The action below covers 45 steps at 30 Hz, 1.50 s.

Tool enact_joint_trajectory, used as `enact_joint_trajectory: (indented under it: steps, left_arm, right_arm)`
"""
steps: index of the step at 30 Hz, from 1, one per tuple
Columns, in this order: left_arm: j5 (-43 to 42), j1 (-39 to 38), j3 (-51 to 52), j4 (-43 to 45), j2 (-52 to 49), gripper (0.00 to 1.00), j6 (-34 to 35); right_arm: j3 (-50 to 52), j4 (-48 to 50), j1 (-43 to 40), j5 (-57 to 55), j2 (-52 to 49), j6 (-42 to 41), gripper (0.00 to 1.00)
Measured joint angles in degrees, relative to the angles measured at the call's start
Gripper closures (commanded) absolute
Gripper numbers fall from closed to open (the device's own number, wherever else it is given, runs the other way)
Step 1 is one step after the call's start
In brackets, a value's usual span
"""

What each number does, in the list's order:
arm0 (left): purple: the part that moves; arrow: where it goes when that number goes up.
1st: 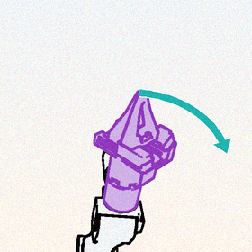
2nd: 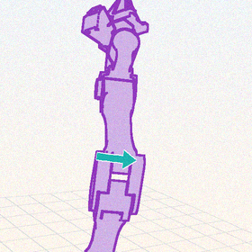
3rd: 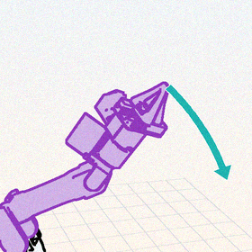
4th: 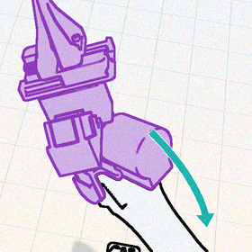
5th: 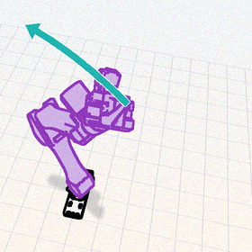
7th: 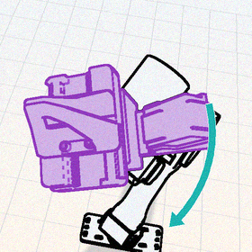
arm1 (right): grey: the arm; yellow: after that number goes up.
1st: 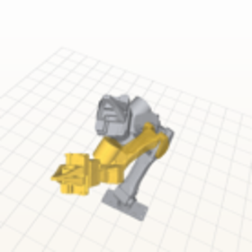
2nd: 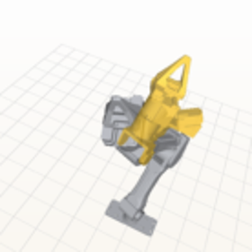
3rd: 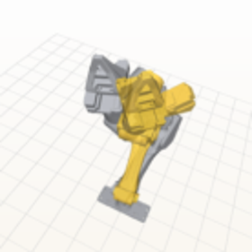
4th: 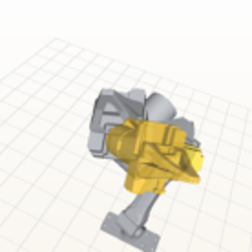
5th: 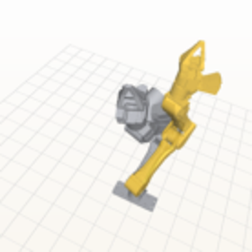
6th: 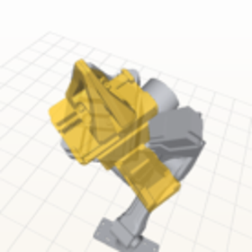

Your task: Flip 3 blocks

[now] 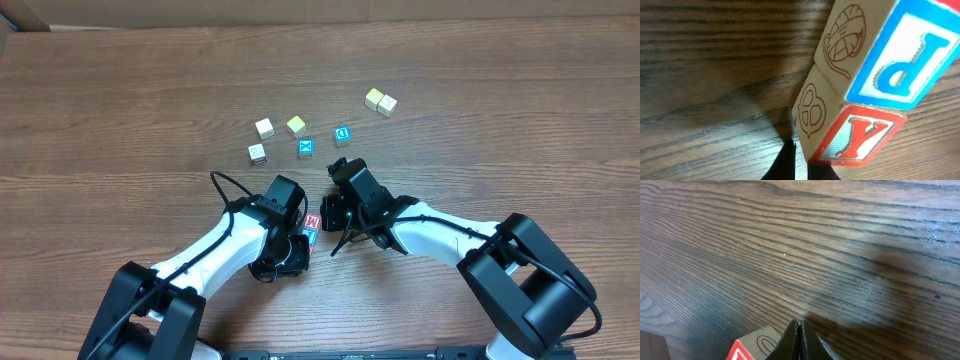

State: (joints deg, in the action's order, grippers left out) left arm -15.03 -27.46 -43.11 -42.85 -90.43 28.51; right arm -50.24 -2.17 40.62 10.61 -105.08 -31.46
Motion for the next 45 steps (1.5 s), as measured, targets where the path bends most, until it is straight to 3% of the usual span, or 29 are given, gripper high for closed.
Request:
enact_joint_trajectory:
  steps: [45]
  left_arm:
    - [-0.6,-1.1,0.0,1.2,0.0,0.96,0.0]
  right_arm:
    - [0.0,0.0,0.0,2.3,0.0,0.0,0.96]
